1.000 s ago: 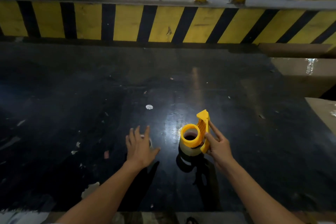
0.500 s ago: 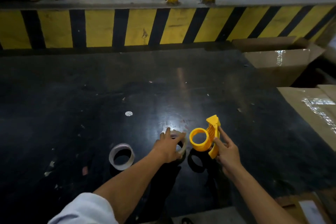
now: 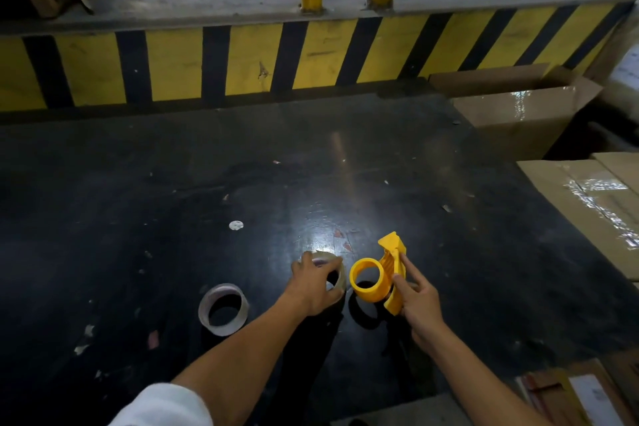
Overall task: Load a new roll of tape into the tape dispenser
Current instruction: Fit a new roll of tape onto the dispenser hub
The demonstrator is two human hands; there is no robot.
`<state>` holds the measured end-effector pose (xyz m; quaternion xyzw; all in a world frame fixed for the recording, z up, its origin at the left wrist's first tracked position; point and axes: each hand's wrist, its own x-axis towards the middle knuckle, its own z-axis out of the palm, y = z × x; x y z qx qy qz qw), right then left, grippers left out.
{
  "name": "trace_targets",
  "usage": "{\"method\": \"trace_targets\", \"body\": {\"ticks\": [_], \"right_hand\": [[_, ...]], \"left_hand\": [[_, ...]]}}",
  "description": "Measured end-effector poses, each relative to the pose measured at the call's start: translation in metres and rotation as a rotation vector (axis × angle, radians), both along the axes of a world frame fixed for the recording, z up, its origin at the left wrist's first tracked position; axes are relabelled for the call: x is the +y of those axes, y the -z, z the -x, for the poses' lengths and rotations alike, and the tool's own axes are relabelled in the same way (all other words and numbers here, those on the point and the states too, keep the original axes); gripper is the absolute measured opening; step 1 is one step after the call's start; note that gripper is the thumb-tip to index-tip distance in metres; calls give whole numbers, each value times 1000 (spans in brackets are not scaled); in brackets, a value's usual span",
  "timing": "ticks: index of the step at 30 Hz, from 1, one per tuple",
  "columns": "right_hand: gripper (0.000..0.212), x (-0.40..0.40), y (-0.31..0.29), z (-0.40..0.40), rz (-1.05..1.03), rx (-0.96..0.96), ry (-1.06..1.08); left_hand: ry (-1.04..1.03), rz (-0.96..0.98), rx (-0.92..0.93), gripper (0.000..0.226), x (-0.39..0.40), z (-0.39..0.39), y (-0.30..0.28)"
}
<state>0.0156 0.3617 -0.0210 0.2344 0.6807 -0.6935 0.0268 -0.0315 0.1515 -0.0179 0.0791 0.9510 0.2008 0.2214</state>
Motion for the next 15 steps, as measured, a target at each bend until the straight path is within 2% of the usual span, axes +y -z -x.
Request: {"method": "trace_targets", "body": {"ticks": [6, 11, 15], "right_hand": [[49, -12, 5, 2, -21, 0, -31], [50, -34, 4, 10, -37, 39, -141], [51, -44, -2, 15, -32, 52, -175]], "left_hand": [[-69, -207, 75, 70, -9, -12, -17], [-15, -224, 115, 72, -11, -16, -22], [-53, -236, 101, 69, -19, -19, -33]]}}
